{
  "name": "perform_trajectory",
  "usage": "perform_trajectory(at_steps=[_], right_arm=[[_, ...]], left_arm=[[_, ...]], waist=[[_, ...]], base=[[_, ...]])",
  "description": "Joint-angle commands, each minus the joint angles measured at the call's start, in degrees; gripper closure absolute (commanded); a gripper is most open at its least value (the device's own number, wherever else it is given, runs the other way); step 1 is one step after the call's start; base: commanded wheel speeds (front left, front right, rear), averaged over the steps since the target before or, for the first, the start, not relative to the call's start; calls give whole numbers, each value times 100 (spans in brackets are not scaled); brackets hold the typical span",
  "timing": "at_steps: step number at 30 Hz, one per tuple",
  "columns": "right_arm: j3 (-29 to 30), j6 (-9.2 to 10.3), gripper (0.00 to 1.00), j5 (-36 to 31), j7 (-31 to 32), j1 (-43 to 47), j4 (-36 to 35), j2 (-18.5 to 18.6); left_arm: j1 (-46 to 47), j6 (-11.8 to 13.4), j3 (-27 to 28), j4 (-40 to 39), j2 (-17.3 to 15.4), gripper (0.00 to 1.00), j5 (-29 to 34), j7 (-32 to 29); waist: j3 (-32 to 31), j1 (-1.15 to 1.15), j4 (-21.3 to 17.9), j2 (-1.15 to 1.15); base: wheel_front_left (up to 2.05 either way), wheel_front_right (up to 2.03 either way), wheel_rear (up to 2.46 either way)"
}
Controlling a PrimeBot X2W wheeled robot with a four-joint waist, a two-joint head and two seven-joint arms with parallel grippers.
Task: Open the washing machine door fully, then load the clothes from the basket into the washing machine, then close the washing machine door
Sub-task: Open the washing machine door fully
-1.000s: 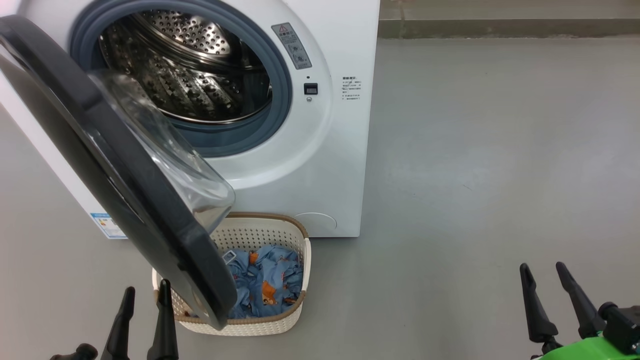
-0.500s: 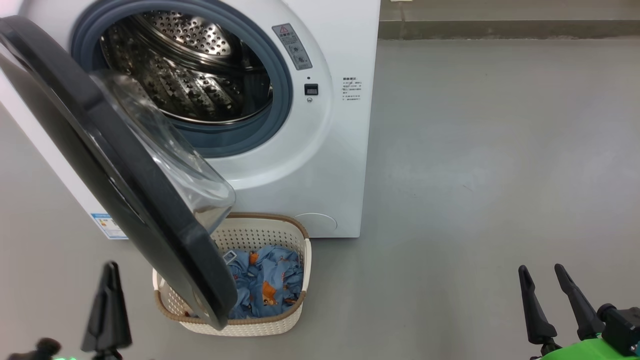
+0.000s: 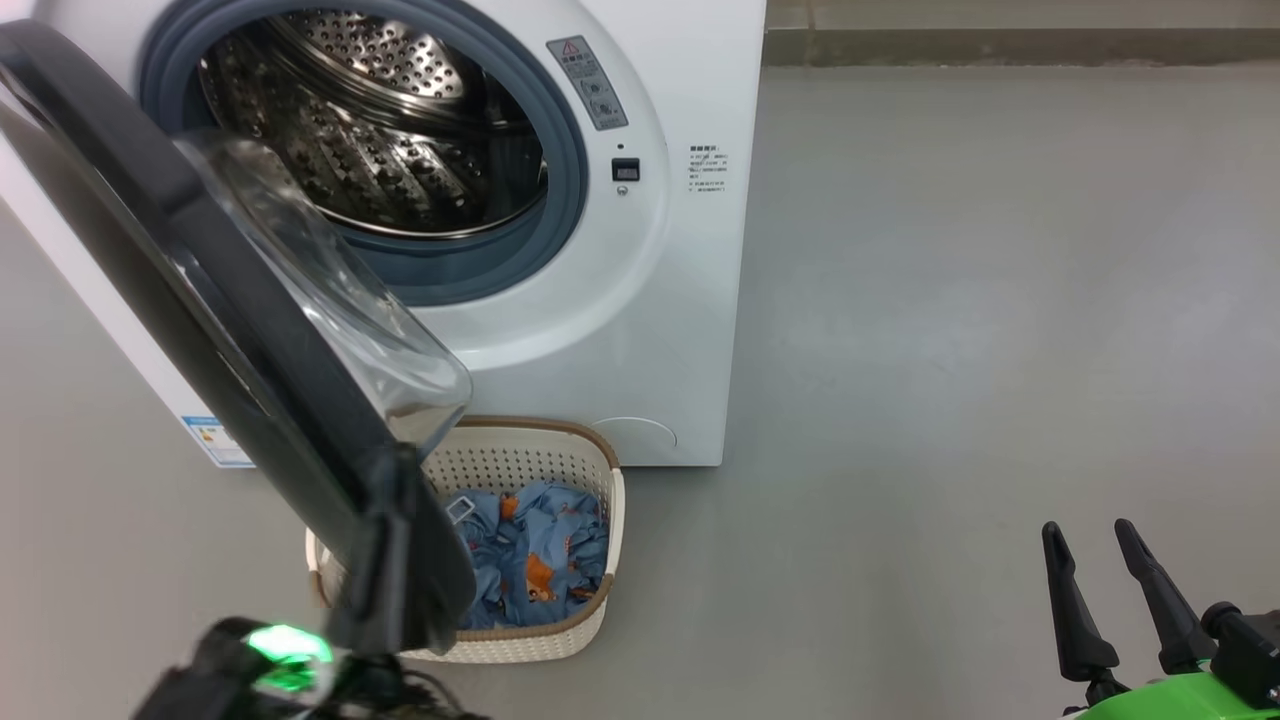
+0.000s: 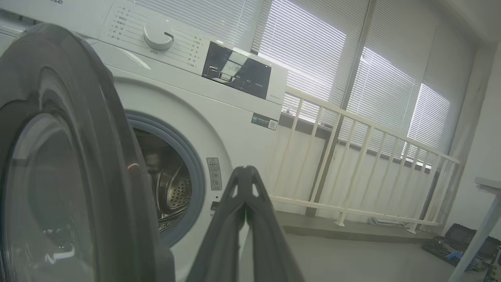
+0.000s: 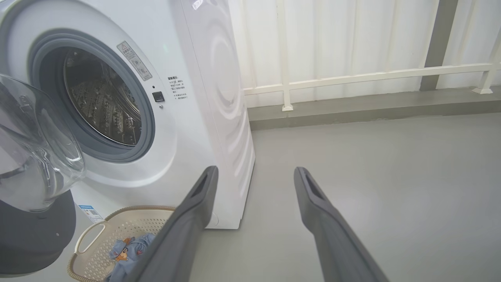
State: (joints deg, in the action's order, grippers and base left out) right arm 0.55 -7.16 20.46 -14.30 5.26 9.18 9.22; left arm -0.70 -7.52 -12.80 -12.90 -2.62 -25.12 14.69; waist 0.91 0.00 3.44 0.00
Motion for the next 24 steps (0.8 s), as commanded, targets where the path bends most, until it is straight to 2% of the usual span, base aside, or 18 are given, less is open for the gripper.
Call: perform_trajectory(at_steps=[1, 5, 11, 24], right_arm=[[-80, -33, 0, -39, -70, -117, -152, 95], [-96, -33, 0, -38, -70, -189, -136, 103], [-97, -33, 0, -24, -70, -221, -109, 109], [-154, -33, 0, -10, -70, -248, -114, 165]], left_arm=[[335, 3, 106, -64, -28, 100, -25, 31], [556, 3, -267, 491, -27, 100, -212, 31], [858, 3, -534, 1328, -27, 100, -372, 31], [1078, 11, -266, 2346, -26, 100, -631, 31]], waist=[[22, 0, -3, 0], [104, 0, -14, 0], [136, 0, 3, 0], [87, 0, 46, 0]], base=[[0, 0, 0], [0, 0, 0], [0, 0, 0], [0, 0, 0]])
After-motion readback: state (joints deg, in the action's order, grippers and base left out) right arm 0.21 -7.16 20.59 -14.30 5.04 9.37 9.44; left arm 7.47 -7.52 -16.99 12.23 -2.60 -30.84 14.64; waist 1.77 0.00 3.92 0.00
